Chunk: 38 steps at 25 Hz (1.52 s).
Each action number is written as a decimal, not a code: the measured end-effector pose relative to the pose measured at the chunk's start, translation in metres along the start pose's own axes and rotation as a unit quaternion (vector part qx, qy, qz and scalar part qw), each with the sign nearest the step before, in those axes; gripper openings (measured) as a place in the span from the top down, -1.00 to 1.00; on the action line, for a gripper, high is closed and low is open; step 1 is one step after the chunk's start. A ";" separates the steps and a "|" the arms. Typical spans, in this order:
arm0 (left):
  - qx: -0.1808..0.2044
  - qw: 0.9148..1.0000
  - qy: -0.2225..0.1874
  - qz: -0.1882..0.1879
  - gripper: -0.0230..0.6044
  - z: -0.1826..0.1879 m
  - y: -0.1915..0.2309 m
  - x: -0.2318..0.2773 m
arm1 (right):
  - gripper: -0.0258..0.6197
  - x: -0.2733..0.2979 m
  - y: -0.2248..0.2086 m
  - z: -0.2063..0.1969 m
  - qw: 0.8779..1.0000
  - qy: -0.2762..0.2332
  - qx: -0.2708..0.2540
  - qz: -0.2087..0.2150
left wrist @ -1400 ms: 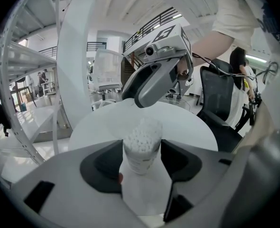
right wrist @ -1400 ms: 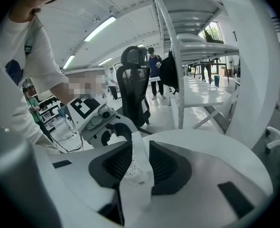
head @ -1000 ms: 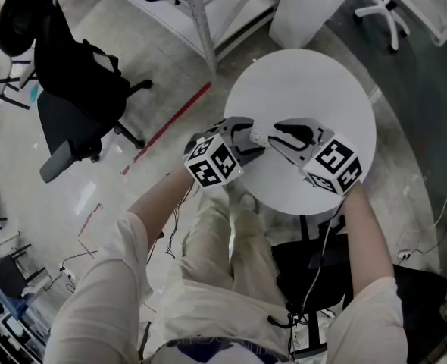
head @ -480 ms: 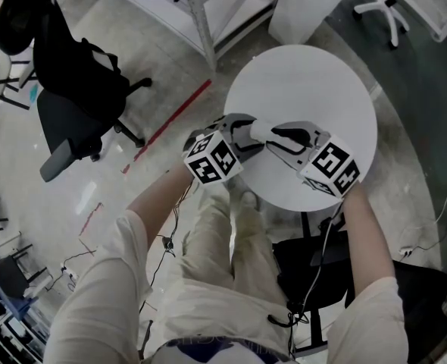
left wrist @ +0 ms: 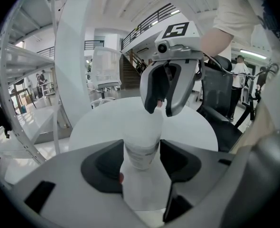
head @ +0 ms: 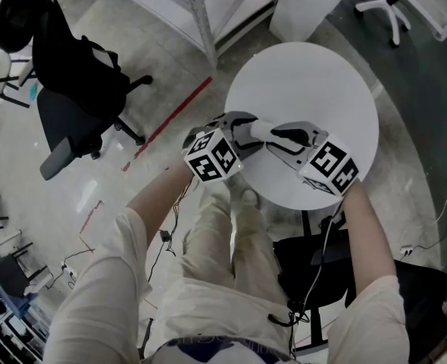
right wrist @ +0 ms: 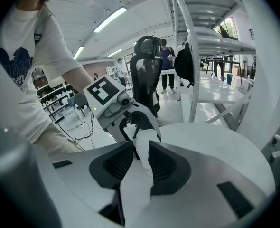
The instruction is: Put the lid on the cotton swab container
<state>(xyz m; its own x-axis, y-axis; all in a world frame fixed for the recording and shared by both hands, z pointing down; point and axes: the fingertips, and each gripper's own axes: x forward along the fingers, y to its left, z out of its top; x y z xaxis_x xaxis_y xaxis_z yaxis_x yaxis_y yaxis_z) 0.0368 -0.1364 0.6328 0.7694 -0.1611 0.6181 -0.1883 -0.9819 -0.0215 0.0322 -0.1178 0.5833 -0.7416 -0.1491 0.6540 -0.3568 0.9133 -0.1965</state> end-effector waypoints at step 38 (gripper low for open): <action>-0.014 0.999 -0.040 0.033 0.17 0.016 0.003 -0.028 | 0.62 -0.020 -0.010 0.016 0.993 -0.087 0.043 -0.060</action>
<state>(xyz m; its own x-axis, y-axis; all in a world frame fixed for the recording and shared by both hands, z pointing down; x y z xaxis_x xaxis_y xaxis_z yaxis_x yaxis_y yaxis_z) 0.0240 -0.1359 0.6029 0.8013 -0.2342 0.5505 -0.2570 -0.9657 -0.0367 0.0417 -0.1304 0.5605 -0.7755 -0.3250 0.5412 -0.4902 0.8502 -0.1920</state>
